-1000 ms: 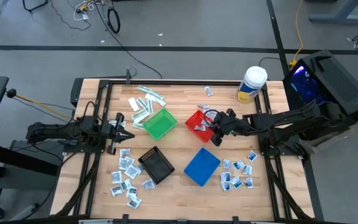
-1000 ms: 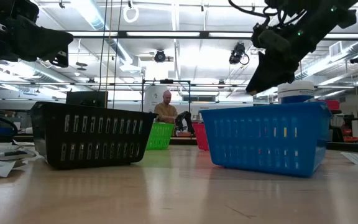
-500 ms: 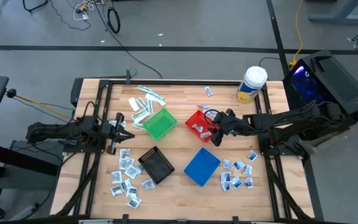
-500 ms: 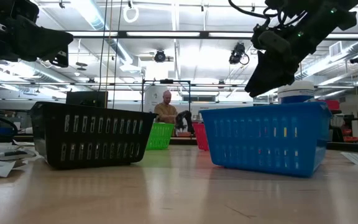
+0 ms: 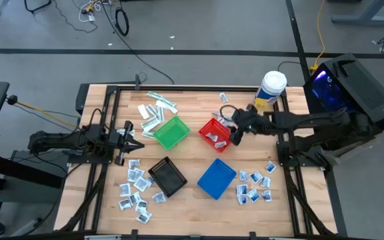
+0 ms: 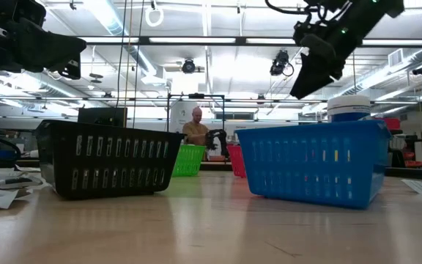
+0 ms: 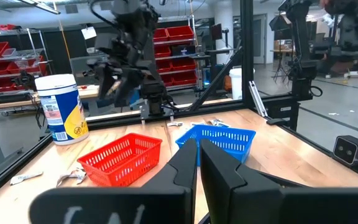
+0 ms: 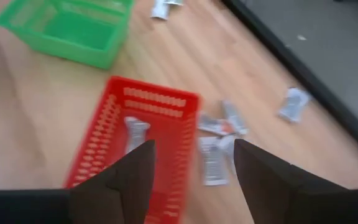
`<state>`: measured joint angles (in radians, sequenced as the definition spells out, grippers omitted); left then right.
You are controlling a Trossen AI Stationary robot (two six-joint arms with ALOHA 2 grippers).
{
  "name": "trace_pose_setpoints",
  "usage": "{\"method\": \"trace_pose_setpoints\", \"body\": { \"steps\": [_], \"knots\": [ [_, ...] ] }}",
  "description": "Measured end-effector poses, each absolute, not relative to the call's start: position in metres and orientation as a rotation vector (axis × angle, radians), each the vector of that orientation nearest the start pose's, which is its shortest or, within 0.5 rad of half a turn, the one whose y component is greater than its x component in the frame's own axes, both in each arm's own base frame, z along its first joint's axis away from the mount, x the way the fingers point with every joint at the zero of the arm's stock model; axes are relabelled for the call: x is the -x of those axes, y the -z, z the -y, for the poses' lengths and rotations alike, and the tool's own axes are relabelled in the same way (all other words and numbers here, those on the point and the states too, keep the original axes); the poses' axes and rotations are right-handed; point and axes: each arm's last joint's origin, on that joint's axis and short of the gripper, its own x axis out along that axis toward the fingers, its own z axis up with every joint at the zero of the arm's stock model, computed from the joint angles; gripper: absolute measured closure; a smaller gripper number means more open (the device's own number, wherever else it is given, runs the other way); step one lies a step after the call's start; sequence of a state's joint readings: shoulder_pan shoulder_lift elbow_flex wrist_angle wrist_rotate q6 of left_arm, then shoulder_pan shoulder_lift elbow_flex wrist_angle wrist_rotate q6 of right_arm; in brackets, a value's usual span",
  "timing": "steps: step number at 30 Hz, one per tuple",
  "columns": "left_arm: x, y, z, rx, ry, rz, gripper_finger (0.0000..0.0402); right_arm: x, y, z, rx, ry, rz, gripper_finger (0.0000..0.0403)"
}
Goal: Pick & Place First Aid Supplies
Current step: Put the orange ointment pack into the red bin
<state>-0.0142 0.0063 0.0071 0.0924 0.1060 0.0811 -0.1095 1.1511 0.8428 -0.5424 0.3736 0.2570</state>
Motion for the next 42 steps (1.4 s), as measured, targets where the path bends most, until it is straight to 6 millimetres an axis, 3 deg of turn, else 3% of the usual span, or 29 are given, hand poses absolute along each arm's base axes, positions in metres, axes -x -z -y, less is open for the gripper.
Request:
{"method": "trace_pose_setpoints", "body": {
  "steps": [4, 11, 21, 32, 42],
  "knots": [
    [-0.097, -0.174, 0.004, -0.085, 0.117, 0.098, 0.0376, -0.221, -0.27, 0.054, -0.121, 0.587, -0.807, 0.0181],
    [-0.097, -0.174, 0.004, -0.085, 0.116, 0.097, 0.0376, -0.213, -0.277, 0.084, -0.219, 0.612, -0.801, 0.0181],
    [-0.097, -0.174, 0.004, -0.085, 0.116, 0.098, 0.0376, -0.212, -0.298, 0.119, -0.29, 0.706, -0.928, 0.0181],
    [-0.097, -0.174, 0.004, -0.085, 0.116, 0.098, 0.0376, -0.255, -0.301, 0.155, -0.279, 0.717, -0.985, 0.0182],
    [-0.097, -0.174, 0.004, -0.085, 0.116, 0.098, 0.0376, -0.284, -0.288, 0.187, -0.359, 0.78, -1.004, 0.0182]
  ]
}}
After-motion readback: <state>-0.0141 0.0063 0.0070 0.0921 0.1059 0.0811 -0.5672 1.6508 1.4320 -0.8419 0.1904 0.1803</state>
